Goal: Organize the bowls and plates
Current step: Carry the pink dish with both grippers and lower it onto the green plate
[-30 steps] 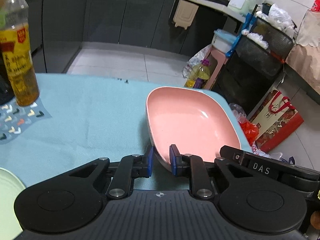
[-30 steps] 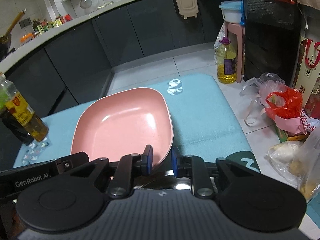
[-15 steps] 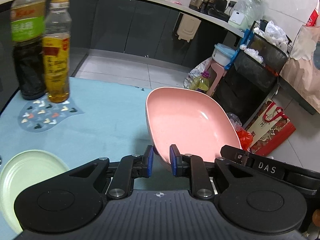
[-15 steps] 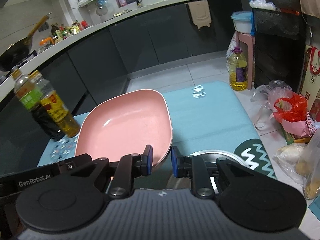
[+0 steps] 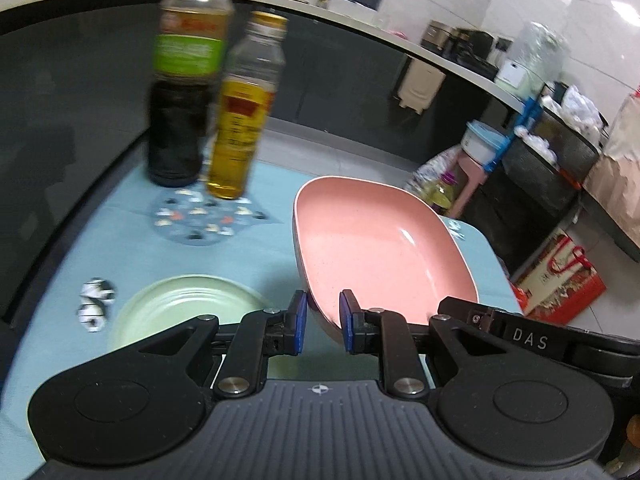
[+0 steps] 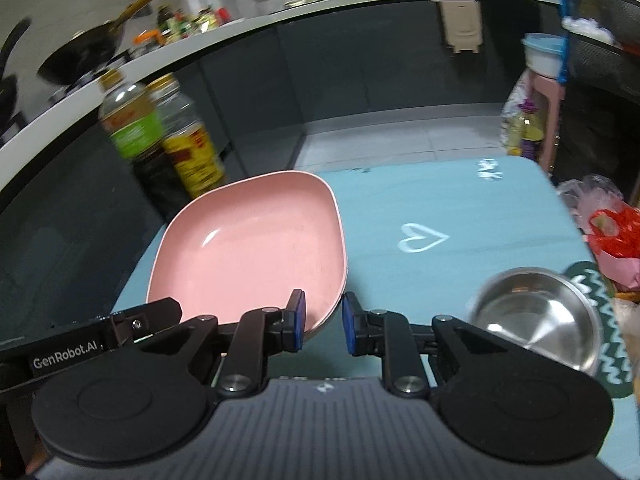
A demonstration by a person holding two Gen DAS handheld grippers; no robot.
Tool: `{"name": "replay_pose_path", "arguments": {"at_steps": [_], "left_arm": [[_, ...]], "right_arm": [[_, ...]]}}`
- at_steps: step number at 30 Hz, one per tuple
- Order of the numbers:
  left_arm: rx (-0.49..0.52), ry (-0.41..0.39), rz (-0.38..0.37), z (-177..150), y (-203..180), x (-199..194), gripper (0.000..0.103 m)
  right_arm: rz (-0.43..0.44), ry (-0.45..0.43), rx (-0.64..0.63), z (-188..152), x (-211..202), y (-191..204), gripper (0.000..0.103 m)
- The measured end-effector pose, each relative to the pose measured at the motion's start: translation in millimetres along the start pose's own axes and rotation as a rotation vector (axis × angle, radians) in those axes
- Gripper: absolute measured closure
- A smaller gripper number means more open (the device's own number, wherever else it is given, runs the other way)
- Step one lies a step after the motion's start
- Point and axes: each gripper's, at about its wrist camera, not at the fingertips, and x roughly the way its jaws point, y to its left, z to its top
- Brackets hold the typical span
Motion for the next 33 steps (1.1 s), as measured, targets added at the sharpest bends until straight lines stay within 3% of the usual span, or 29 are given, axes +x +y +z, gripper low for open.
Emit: {"name": "replay_pose_path", "arguments": {"at_steps": [9,17,33], "left_arm": [[-0.034,-0.019,0.065,-6.6,45.6,-24.4,0.087],[-0.074,0.022,0.097,-20.2,71.6,-22.9,0.087],[-0.1,0.096,0.1,-39.9,91.9,-9.6,0.087]], "right_arm": [[0.048,0.05,-0.073,-11.5,12.5,48.4,0.085],[0.05,0.11,-0.116,-23.9,26.4,73.2,0.084],[0.026,0.19,-0.134,-42.9,42.1,82.1,0.084]]}}
